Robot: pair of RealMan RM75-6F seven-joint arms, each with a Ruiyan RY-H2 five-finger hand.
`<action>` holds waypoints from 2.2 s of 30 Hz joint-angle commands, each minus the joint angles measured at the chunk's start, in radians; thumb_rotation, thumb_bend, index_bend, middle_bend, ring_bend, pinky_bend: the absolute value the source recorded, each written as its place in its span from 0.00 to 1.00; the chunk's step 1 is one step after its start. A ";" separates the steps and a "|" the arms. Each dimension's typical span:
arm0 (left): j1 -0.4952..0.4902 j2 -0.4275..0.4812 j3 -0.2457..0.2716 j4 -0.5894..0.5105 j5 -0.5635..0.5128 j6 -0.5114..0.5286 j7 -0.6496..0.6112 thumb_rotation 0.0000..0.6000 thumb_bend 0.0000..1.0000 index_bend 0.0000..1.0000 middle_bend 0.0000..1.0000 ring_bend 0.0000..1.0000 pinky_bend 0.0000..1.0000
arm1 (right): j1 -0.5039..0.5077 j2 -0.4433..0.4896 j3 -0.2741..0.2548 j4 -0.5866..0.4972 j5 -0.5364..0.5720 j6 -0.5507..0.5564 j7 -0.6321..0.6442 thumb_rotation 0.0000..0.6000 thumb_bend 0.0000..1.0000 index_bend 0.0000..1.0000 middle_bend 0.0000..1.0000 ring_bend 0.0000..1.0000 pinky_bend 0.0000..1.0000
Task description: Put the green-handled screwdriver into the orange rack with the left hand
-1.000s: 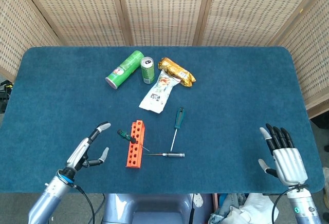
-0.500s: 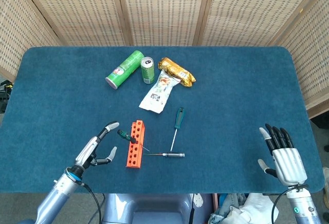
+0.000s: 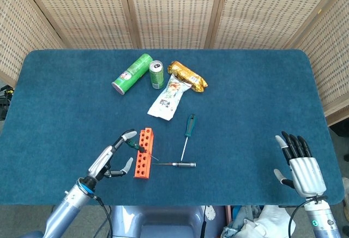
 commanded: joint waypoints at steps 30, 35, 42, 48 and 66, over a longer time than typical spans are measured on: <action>-0.034 -0.074 -0.020 0.003 0.001 0.003 0.057 1.00 0.54 0.10 0.00 0.00 0.00 | 0.000 0.001 -0.001 -0.003 -0.005 0.003 0.001 1.00 0.24 0.00 0.00 0.00 0.00; -0.034 -0.072 -0.019 -0.004 0.005 0.008 0.059 1.00 0.54 0.10 0.00 0.00 0.00 | -0.001 0.002 -0.001 -0.004 -0.005 0.003 0.000 1.00 0.24 0.00 0.00 0.00 0.00; -0.038 -0.073 -0.024 -0.007 -0.002 0.006 0.060 1.00 0.53 0.10 0.00 0.00 0.00 | -0.001 0.002 -0.001 -0.005 -0.005 0.003 -0.001 1.00 0.24 0.00 0.00 0.00 0.00; -0.048 -0.084 -0.032 -0.008 -0.015 0.000 0.074 1.00 0.54 0.10 0.00 0.00 0.00 | -0.001 0.003 -0.001 -0.005 -0.005 0.003 0.001 1.00 0.24 0.00 0.00 0.00 0.00; 0.024 0.047 -0.027 -0.078 0.155 0.177 0.120 1.00 0.48 0.12 0.00 0.00 0.00 | -0.002 0.004 0.000 -0.002 -0.004 0.005 0.004 1.00 0.24 0.00 0.00 0.00 0.00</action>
